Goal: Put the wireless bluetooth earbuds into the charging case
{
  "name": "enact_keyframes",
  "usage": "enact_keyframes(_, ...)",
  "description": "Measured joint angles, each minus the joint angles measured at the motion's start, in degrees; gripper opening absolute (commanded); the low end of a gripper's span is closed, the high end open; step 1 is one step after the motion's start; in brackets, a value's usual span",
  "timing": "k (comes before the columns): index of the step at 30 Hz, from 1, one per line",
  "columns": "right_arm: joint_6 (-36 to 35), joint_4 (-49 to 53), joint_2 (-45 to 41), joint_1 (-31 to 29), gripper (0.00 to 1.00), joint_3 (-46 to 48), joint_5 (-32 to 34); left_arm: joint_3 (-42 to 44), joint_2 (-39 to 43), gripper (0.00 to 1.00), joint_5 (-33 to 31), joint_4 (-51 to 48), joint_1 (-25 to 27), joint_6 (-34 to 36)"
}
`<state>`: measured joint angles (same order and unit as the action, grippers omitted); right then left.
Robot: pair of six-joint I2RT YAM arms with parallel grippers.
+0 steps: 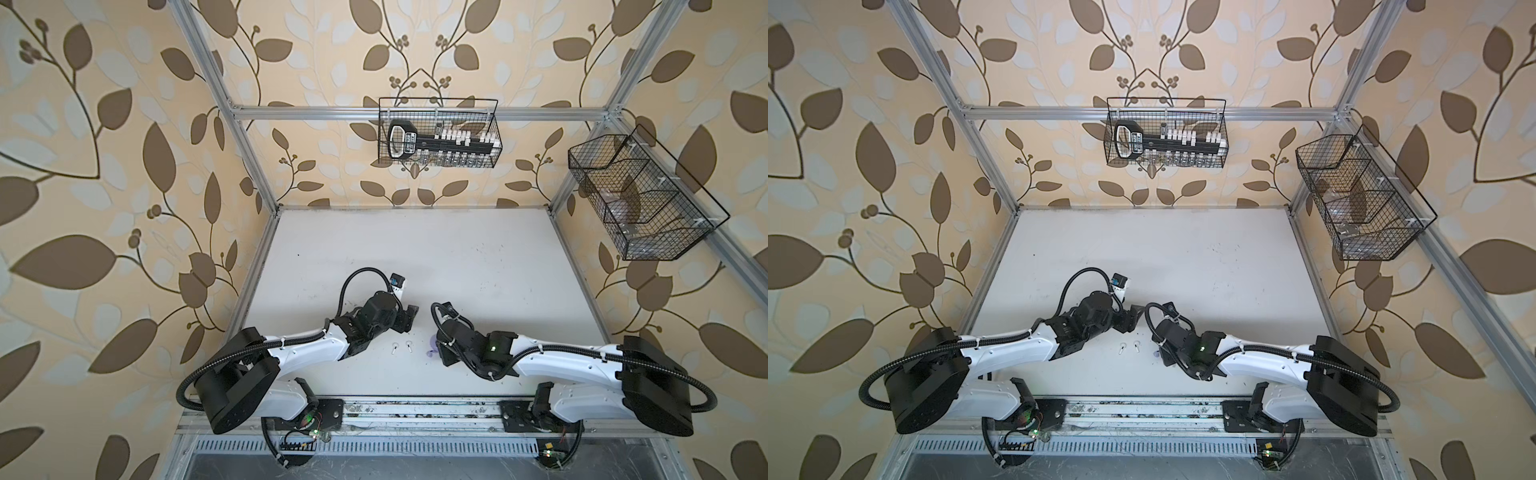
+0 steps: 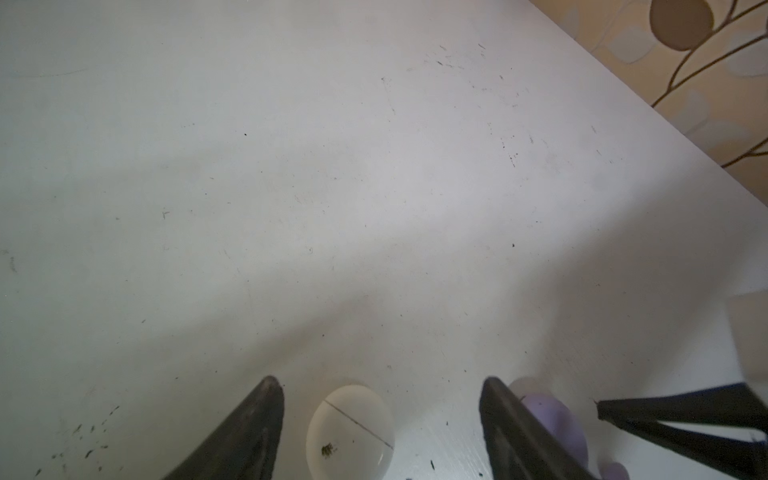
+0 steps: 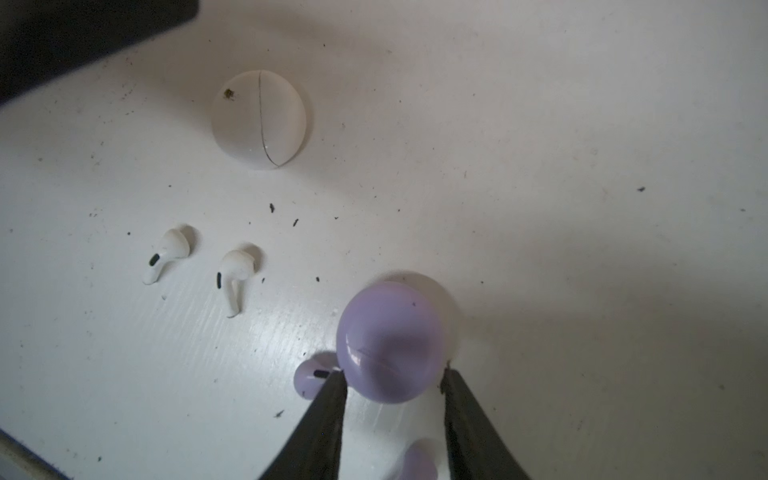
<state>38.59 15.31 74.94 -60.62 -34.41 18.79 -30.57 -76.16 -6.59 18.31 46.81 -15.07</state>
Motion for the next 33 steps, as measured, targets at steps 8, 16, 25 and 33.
enact_keyframes(8,0.85,-0.09,4.15,0.74,0.61,-0.96,-0.39,0.24,-1.14,0.77,0.04,0.52,0.0,0.0)
enact_keyframes(16,1.03,0.07,7.32,1.01,0.49,-3.32,-0.37,0.24,-1.2,0.78,0.04,0.55,0.0,0.0)
enact_keyframes(25,0.85,2.69,8.66,3.61,0.49,-5.03,1.49,0.24,-1.18,0.78,0.04,0.44,0.0,0.0)
enact_keyframes(33,0.55,3.37,8.37,9.99,0.5,-5.01,2.95,0.24,-1.16,0.79,0.04,0.37,0.0,0.0)
